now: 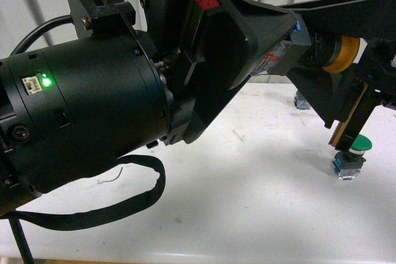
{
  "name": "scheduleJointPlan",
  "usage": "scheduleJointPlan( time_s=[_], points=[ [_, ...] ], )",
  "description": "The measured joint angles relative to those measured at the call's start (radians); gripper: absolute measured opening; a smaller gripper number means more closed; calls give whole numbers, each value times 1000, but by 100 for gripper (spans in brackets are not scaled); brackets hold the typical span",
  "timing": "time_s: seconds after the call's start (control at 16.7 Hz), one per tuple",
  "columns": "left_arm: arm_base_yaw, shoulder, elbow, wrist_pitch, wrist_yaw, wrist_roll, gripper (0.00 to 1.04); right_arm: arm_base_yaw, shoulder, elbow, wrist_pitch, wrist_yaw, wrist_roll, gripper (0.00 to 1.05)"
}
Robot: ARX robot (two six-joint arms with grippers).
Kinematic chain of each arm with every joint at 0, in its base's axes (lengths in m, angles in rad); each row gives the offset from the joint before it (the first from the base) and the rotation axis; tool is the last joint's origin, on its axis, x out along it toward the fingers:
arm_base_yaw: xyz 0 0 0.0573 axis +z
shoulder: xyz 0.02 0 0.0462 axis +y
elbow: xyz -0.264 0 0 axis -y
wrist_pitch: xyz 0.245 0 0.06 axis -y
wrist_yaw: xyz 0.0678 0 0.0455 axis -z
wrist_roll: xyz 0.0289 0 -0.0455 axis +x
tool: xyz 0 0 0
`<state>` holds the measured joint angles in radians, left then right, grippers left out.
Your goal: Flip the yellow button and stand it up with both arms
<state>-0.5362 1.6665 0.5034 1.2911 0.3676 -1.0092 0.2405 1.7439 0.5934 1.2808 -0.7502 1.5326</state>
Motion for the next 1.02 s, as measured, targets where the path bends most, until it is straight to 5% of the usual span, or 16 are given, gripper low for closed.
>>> scheduleJointPlan(
  time_s=[0.3,0.66,1.02],
  points=[
    [3,1,-2,-5,-5,3,97,0,0,-1,2,-14,-34,31],
    [66,-3,-13,-5,8,3,98,-15,0,-1,3,-13,-39,31],
    [337,-303,-80,-24,77,111,98,-97,4,13,3,-21,-53,31]
  ],
)
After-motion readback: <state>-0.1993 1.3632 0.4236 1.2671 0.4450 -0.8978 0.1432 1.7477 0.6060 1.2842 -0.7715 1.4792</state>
